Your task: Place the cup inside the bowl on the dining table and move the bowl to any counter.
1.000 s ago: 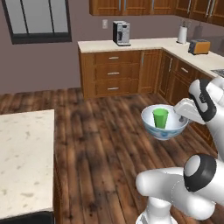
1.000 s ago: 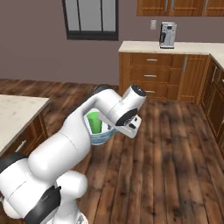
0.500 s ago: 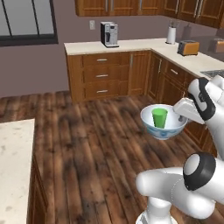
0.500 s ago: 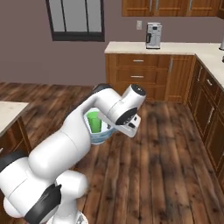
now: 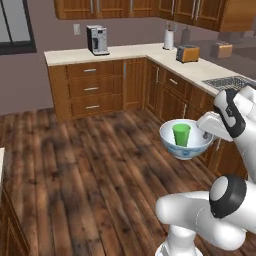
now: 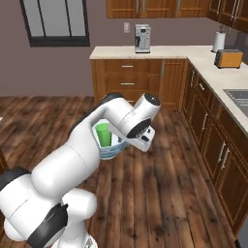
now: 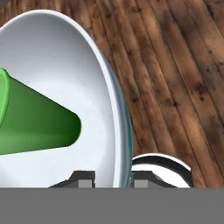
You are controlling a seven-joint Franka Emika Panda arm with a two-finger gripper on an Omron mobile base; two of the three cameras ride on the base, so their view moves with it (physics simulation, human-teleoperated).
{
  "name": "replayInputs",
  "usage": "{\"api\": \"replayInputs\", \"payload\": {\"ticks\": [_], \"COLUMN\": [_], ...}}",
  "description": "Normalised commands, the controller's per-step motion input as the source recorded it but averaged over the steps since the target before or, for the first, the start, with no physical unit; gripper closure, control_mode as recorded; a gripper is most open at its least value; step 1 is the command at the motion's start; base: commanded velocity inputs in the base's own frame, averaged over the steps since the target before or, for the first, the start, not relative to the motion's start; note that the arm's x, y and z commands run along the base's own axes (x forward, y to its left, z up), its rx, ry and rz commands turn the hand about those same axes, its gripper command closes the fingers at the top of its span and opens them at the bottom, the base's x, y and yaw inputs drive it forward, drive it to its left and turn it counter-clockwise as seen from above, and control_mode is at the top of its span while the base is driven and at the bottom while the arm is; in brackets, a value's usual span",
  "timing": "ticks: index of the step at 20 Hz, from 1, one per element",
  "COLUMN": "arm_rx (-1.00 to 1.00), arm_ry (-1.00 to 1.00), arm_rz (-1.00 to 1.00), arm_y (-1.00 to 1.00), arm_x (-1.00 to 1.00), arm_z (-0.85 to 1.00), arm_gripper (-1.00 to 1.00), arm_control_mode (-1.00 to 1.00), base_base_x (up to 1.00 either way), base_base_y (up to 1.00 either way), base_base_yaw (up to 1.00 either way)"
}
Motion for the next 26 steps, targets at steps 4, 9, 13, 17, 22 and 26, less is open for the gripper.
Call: {"api": "replayInputs", "payload": {"ticks": [4,9,13,17,22,26], "arm_rx": [0.0,0.0,0.0,0.0,0.0,0.0], "arm_ry": [0.0,0.0,0.0,0.0,0.0,0.0], "arm_rz": [0.0,0.0,0.0,0.0,0.0,0.0], "arm_y": [0.0,0.0,0.0,0.0,0.0,0.0], "arm_x": [0.0,0.0,0.0,0.0,0.0,0.0], "arm_z": [0.0,0.0,0.0,0.0,0.0,0.0], "arm_gripper": [1.0,1.0,1.0,1.0,1.0,1.0], "arm_control_mode": [1.0,1.0,1.0,1.0,1.0,1.0], "base_base_x": [0.2,0.18,0.27,0.5,0.53,0.47], "base_base_y": [-0.37,-0.32,-0.16,-0.09,-0.04,-0.06], "base_base_yaw": [-0.27,-0.28,-0.3,-0.33,-0.37,-0.38]}}
